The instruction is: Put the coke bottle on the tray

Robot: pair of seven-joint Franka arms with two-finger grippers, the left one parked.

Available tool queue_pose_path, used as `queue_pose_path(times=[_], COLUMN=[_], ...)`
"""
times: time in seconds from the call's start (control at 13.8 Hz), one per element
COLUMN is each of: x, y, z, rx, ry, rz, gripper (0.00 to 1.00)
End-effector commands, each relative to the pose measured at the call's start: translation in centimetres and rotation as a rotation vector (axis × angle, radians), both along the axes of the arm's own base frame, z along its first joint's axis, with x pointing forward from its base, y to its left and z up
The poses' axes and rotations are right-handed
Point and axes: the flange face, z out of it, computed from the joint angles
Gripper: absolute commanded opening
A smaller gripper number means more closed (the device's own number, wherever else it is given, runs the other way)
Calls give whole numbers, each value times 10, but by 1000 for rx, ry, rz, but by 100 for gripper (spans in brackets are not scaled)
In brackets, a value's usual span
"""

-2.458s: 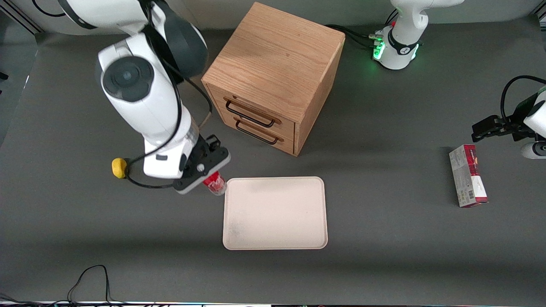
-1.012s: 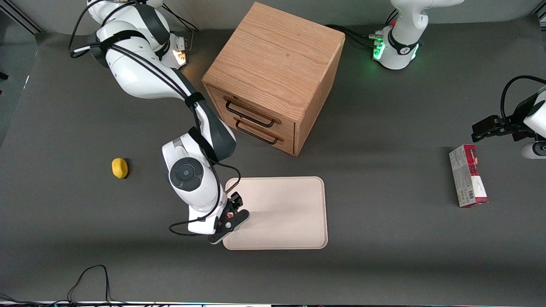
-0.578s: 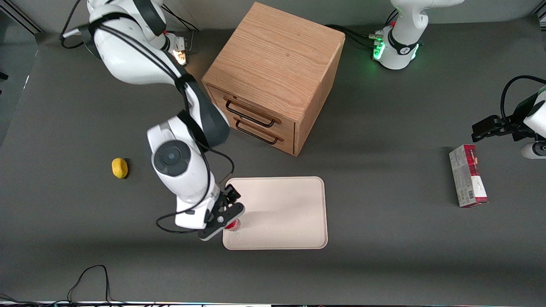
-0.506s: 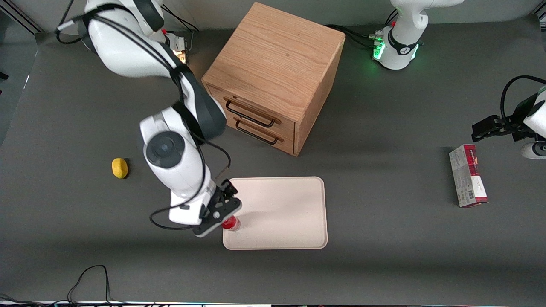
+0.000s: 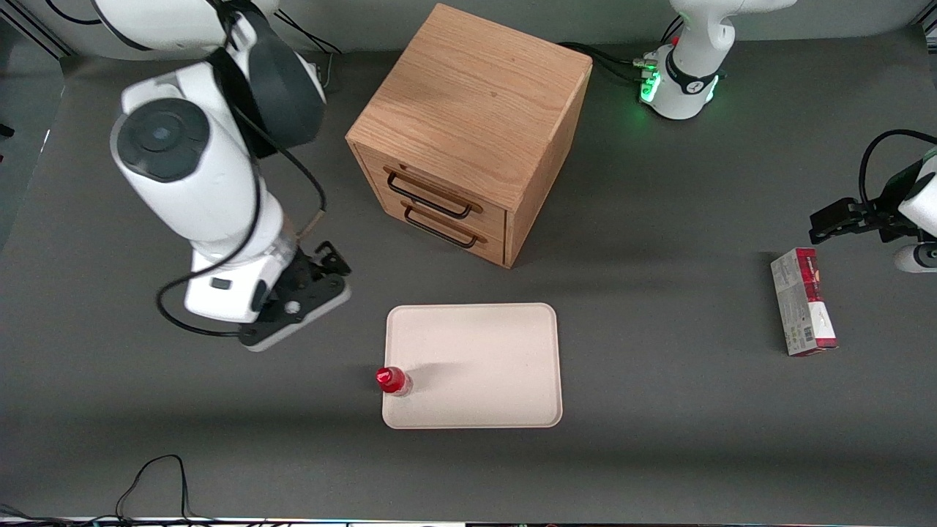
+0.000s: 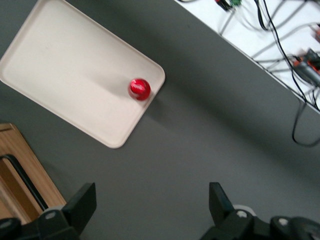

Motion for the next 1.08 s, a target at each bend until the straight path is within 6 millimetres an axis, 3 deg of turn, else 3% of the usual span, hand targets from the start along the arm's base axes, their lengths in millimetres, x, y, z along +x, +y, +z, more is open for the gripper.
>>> queue_pose_path(times=[0.0,0.29,0.58,0.8,1.01], x=[-15,-35,-50,-64,-75], y=[-46,-141,-221,-250,-262], z=[23,33,34,31,19], rx=[-31,79,97,93,87], ry=[23,21,-16,-12,2], rz=[-56,-198,-360,-409,-429], gripper=[100,100,100,100,100])
